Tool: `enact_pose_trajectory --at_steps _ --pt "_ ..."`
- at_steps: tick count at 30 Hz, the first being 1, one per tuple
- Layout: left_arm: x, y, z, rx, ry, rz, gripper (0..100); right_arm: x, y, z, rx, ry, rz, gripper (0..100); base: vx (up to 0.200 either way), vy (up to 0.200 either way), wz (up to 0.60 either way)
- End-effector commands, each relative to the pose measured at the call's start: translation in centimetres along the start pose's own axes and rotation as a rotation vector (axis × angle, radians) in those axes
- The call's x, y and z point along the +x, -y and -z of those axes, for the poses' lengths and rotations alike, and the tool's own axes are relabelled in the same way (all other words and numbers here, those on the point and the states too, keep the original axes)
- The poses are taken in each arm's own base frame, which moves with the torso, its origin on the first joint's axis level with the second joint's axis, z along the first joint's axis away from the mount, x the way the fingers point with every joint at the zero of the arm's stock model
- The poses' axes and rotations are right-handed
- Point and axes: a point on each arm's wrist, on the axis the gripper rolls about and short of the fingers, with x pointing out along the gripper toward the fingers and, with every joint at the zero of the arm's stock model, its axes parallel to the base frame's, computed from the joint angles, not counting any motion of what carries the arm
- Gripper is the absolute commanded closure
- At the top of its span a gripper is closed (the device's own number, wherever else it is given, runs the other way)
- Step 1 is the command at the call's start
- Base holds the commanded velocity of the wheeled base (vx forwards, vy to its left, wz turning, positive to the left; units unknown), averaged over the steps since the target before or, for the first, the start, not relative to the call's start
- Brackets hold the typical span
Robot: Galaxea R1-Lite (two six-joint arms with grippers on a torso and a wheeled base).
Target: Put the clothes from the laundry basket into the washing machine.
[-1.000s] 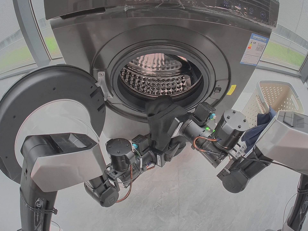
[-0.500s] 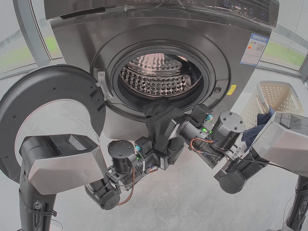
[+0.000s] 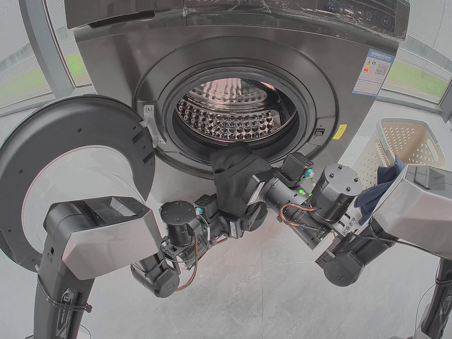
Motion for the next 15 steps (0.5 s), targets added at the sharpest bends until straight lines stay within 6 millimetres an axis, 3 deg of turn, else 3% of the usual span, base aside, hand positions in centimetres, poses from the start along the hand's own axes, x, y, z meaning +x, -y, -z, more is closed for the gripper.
enact_pose_trajectory --at_steps 1,4,5,15 --pt "0.26 -0.57 0.8 0.0 -0.011 -0.013 0 -0.2 -0.13 -0.4 0.001 0.005 -0.002 100 0.0 0.0 0.0" --pt "0.26 -0.51 0.81 0.0 -0.011 -0.014 0 -0.2 -0.13 -0.4 0.003 0.005 -0.001 100 0.0 0.0 0.0" --pt "0.26 -0.45 0.81 0.0 -0.011 -0.013 100 -0.21 -0.18 -0.39 0.003 0.005 -0.002 100 0.0 0.0 0.0" --pt "0.2 -0.58 0.86 -0.002 -0.014 -0.016 100 -0.23 -0.33 -0.55 0.009 0.009 -0.004 100 0.0 0.0 0.0"
